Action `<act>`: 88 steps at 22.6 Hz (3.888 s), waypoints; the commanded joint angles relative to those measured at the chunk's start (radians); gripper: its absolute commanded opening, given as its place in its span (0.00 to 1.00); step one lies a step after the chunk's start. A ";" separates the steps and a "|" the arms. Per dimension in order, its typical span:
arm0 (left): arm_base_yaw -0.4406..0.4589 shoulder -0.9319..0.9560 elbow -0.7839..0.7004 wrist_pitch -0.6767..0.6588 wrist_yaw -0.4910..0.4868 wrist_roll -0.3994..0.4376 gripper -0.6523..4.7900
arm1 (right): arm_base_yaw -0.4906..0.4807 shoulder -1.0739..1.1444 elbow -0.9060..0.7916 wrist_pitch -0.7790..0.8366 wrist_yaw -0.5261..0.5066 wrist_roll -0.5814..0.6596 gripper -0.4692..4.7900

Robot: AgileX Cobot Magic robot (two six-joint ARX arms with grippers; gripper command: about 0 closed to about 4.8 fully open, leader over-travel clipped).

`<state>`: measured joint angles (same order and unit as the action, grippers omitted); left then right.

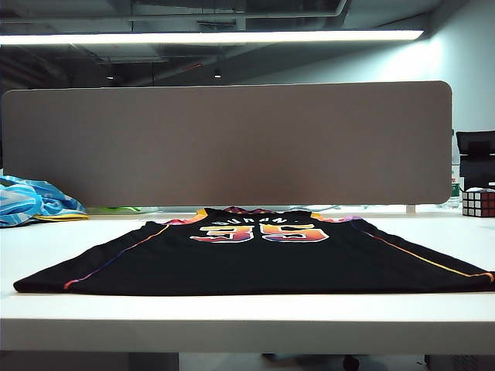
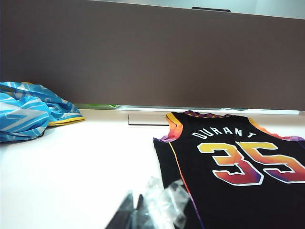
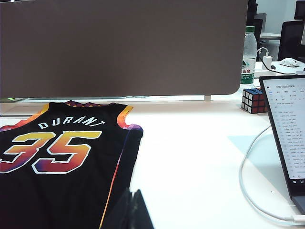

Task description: Fold the bottom side of the basketball jersey horizontally towards the center, about one-third of the way, and then fold the bottom of the basketball jersey up towards the top, creating a neat rectangle.

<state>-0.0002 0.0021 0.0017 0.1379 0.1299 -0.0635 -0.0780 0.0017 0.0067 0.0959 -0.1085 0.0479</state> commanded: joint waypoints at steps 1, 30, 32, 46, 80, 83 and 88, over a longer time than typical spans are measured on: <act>0.002 0.000 0.006 0.009 0.005 0.004 0.11 | 0.000 -0.002 -0.006 0.008 -0.001 0.004 0.08; 0.003 0.813 0.340 -0.156 0.246 -0.410 0.11 | 0.011 0.724 0.468 -0.337 -0.246 0.205 0.07; 0.003 0.919 0.391 -0.159 0.277 -0.390 0.11 | 0.011 0.830 0.528 -0.382 -0.274 0.201 0.07; 0.011 1.358 0.566 -0.169 0.498 -0.253 0.11 | 0.005 1.306 0.768 -0.652 -0.317 0.018 0.26; -0.037 1.528 0.719 -0.593 0.409 -0.022 0.48 | -0.024 1.520 0.767 -0.633 -0.423 0.024 0.57; -0.054 1.528 0.719 -0.597 0.406 -0.021 0.48 | -0.014 1.520 0.767 -0.635 -0.429 0.027 0.57; -0.071 1.532 0.719 -0.605 0.406 -0.021 0.48 | 0.005 1.522 0.762 -0.638 -0.467 0.030 0.57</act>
<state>-0.0654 1.5215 0.7311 -0.4129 0.5652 -0.0856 -0.0811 1.5204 0.7734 -0.5251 -0.5659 0.0746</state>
